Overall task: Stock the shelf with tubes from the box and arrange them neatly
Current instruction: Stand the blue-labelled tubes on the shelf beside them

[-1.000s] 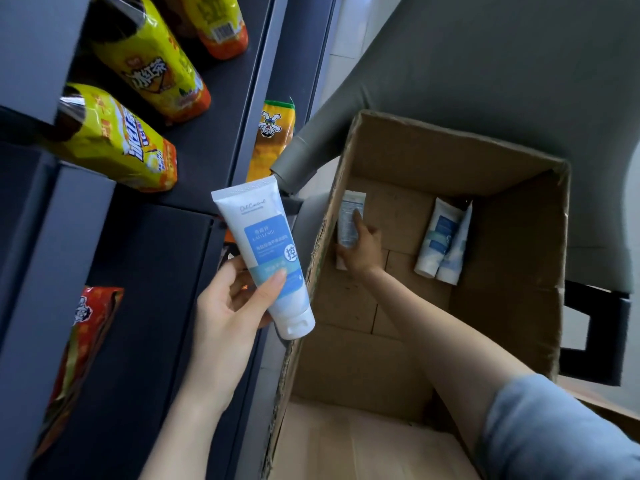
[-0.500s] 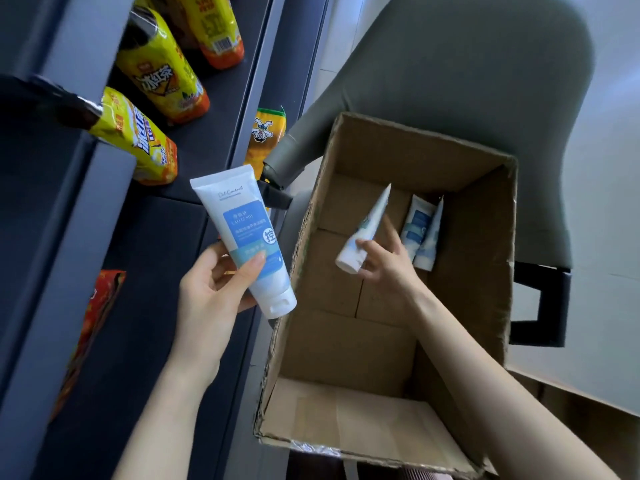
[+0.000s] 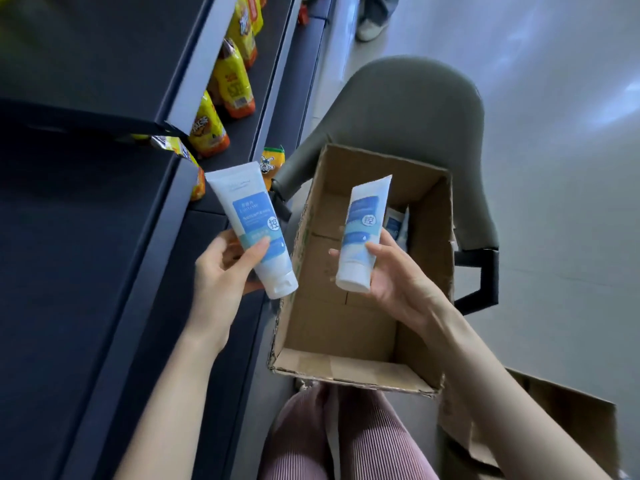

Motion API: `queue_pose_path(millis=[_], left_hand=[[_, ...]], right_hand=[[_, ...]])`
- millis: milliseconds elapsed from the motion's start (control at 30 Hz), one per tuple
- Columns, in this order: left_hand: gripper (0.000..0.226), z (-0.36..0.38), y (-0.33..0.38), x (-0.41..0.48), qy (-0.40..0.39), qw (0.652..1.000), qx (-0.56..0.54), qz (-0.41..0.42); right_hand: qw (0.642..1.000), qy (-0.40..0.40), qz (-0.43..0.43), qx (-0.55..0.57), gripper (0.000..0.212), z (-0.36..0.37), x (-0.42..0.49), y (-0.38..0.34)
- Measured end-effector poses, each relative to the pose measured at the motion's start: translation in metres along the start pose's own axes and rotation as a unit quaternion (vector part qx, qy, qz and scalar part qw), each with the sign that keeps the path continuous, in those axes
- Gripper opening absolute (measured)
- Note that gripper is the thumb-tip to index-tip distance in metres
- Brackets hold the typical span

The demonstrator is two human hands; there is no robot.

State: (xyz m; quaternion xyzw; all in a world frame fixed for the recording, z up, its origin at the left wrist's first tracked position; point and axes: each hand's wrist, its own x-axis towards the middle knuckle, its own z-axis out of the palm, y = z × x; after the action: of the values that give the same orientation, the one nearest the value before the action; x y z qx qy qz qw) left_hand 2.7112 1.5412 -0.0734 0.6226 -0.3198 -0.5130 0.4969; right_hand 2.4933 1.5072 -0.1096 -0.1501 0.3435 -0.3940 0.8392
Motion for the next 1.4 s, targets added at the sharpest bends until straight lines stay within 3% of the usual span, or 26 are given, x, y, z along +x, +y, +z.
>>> queue_pose_path(millis=[333,667,1100,1400], left_hand=[[0.013,-0.008,0.081,-0.055,-0.006,0.997,-0.03,0.077],[0.014,-0.019,0.153,-0.12,0.017,0.982,-0.08,0.171],[0.022,-0.003,0.166,-0.243,0.21,0.941,-0.081,0.254],[0.024,-0.026,0.161,-0.339,0.348,0.891,-0.076,0.281]], right_hand=[[0.995,-0.053,-0.064,-0.057,0.036,0.082,-0.075,-0.038],[0.977,-0.122,-0.1,-0.141,0.043,0.139,-0.118,-0.089],[0.908,-0.274,-0.054,-0.313,0.049,0.186,-0.167,-0.105],[0.873,-0.353,-0.015,-0.337,0.035,0.224,-0.194,-0.072]])
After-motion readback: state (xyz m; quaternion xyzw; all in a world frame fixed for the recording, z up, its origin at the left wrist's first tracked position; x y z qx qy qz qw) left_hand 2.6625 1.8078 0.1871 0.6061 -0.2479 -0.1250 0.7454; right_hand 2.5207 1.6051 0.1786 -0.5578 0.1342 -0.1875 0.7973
